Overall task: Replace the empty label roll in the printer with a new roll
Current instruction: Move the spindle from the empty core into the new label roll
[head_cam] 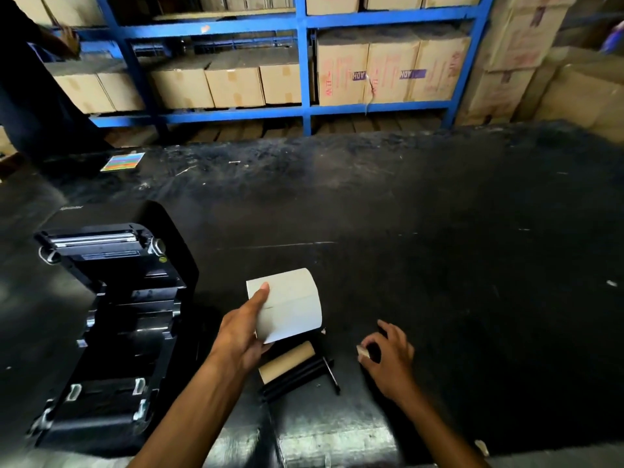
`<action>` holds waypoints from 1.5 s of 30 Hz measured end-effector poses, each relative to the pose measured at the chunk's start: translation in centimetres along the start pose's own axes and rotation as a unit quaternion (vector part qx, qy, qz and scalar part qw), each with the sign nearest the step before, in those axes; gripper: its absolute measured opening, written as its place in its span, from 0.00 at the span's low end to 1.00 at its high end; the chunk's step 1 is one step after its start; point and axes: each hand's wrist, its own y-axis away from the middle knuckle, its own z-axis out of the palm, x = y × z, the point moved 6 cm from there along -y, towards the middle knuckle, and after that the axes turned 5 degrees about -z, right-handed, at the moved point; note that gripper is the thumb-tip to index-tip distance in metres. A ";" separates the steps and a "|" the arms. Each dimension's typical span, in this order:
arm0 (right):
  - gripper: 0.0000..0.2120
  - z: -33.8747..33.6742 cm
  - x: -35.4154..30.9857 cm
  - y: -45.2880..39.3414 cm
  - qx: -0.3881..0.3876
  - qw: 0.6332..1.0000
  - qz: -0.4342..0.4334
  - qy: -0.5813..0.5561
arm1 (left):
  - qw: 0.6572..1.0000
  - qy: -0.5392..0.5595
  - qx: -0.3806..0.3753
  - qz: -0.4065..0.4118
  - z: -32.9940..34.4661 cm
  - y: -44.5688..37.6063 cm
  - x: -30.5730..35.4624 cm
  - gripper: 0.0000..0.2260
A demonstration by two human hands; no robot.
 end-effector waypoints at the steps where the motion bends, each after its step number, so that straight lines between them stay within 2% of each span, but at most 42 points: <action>1: 0.07 0.3 0.3 -0.1 -0.001 1.000 -0.010 0.014 | 1.000 -0.002 0.001 0.001 -0.3 0.1 -0.2 0.09; 4: 0.09 -0.2 0.3 -1.2 0.038 0.999 0.001 0.012 | 1.000 -0.002 -0.001 0.005 -1.1 0.3 -0.5 0.08; 9: 0.06 -1.5 -0.6 -3.0 0.077 0.997 0.026 0.009 | 1.000 0.007 0.016 0.007 -2.2 0.6 -0.7 0.07; 11: 0.12 -1.3 -2.5 -2.0 0.080 0.997 0.000 -0.009 | 1.000 0.009 0.018 0.008 -2.8 0.6 -0.7 0.07; 13: 0.18 -0.1 -4.8 -0.2 0.033 0.999 -0.025 -0.002 | 0.999 0.017 0.028 0.010 -3.6 0.7 -0.8 0.07; 16: 0.21 2.6 -6.2 1.9 -0.060 0.994 -0.051 0.076 | 0.999 0.020 0.041 0.017 -4.6 0.9 -0.8 0.06; 18: 0.17 3.6 -6.3 2.2 -0.060 0.994 -0.058 0.066 | 0.998 0.023 0.049 0.017 -5.3 1.0 -1.0 0.06; 21: 0.09 3.2 -6.4 2.4 -0.033 0.999 -0.039 -0.009 | 0.998 0.037 0.057 0.001 -6.1 0.9 -1.6 0.08; 23: 0.10 3.0 -6.9 2.6 -0.035 0.998 -0.043 0.014 | 0.997 0.053 0.063 -0.005 -6.6 0.7 -1.9 0.08; 26: 0.20 3.8 -7.3 2.8 -0.059 0.993 -0.023 0.104 | 0.996 0.063 0.068 -0.008 -7.1 0.4 -2.1 0.09; 28: 0.21 4.7 -7.5 2.9 -0.062 0.990 -0.019 0.125 | 0.995 0.075 0.068 -0.009 -7.5 0.3 -2.3 0.12; 30: 0.19 5.2 -7.4 3.1 -0.058 0.993 -0.008 0.104 | 0.994 0.083 0.070 -0.010 -7.9 0.3 -2.3 0.13; 33: 0.10 4.9 -6.7 3.6 -0.024 0.999 0.019 0.016 | 0.993 0.089 0.078 -0.008 -8.5 0.4 -2.4 0.16; 34: 0.11 4.7 -6.6 3.8 -0.015 1.000 0.026 -0.007 | 0.993 0.090 0.081 -0.008 -8.7 0.4 -2.4 0.17; 36: 0.14 4.8 -6.1 4.1 -0.009 0.999 0.030 -0.022 | 0.992 0.089 0.084 -0.010 -8.9 0.3 -2.5 0.18; 40: 0.06 3.8 -4.6 3.4 0.023 0.998 0.054 -0.023 | 0.993 0.082 0.079 -0.012 -8.8 0.1 -2.7 0.18; 41: 0.07 3.4 -4.3 3.0 0.032 0.998 0.045 -0.004 | 0.994 0.079 0.079 -0.011 -8.8 0.1 -2.8 0.18; 43: 0.14 2.9 -4.4 2.4 0.028 0.998 0.012 0.051 | 0.994 0.074 0.078 -0.012 -8.8 0.0 -2.9 0.18; 45: 0.19 3.0 -5.4 2.6 0.020 0.994 -0.060 0.091 | 0.995 0.071 0.074 -0.011 -8.7 0.1 -3.0 0.17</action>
